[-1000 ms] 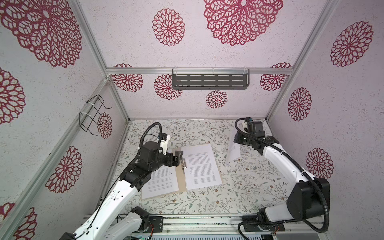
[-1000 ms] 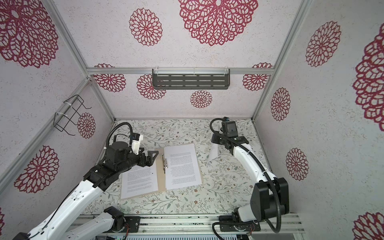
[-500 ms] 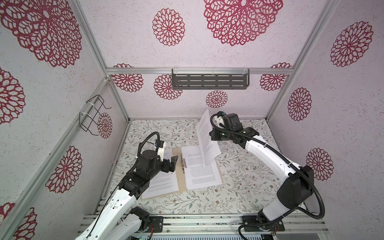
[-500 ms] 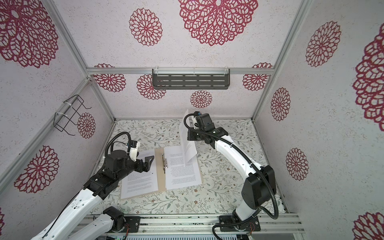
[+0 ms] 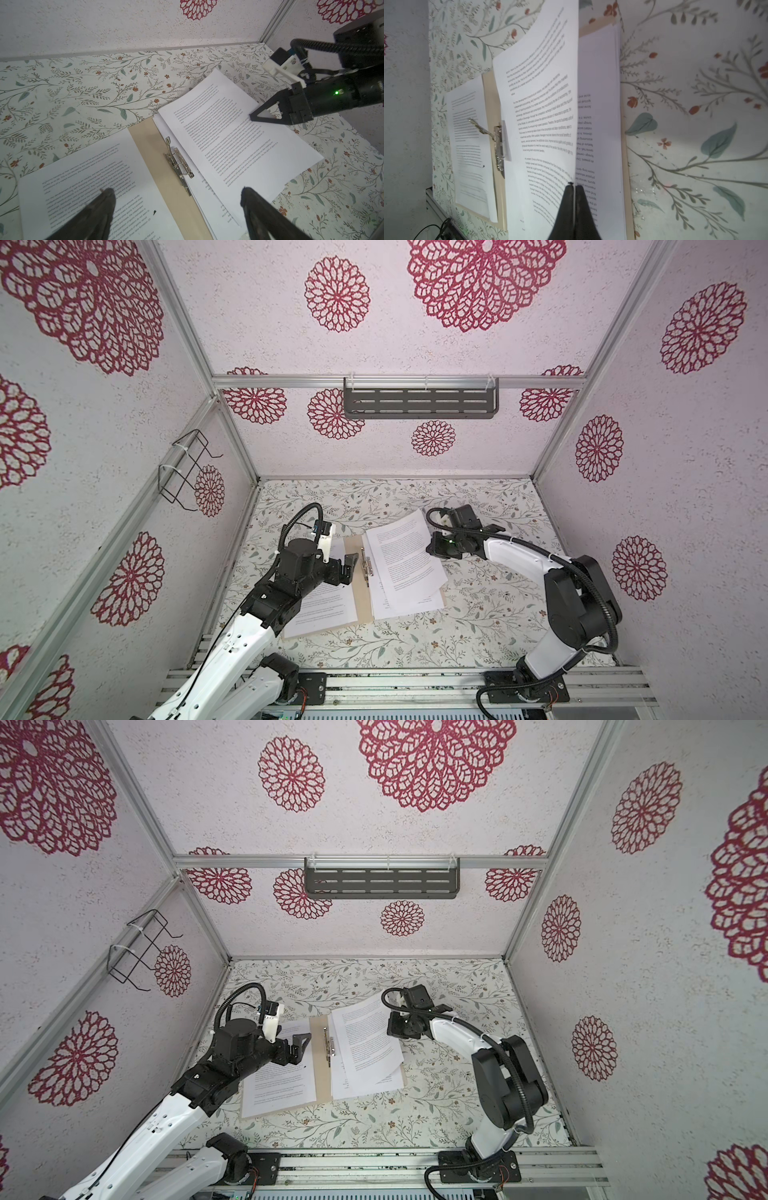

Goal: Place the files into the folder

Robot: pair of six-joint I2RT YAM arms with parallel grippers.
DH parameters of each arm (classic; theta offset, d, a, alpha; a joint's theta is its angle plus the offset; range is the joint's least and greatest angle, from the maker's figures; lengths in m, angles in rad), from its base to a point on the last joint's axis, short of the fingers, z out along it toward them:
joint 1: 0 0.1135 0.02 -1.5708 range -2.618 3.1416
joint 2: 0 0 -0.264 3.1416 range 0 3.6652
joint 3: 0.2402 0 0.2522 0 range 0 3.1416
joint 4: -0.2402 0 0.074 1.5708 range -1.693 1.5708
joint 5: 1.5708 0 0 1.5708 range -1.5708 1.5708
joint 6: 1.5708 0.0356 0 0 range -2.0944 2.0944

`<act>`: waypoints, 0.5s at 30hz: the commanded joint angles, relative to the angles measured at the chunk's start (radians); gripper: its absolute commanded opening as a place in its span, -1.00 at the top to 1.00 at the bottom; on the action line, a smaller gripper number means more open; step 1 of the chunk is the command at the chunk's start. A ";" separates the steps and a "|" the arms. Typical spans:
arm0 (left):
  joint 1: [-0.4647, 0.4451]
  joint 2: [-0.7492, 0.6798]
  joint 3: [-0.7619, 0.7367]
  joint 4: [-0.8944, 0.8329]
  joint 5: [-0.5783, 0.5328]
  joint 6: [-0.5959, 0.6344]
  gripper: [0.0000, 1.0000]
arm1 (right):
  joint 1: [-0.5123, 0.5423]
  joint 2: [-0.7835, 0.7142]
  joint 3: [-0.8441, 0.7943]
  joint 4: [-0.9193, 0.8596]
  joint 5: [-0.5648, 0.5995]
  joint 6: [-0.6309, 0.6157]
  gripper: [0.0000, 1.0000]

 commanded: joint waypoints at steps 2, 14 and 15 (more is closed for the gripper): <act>0.007 0.015 0.019 0.010 0.031 0.004 -0.95 | 0.041 0.002 -0.004 0.089 0.040 0.046 1.00; 0.007 0.044 0.017 0.001 0.075 -0.054 -0.95 | 0.079 -0.008 -0.079 0.153 0.063 0.134 1.00; 0.007 0.047 0.019 0.001 0.077 -0.056 -0.95 | 0.079 -0.011 -0.086 0.163 0.064 0.143 1.00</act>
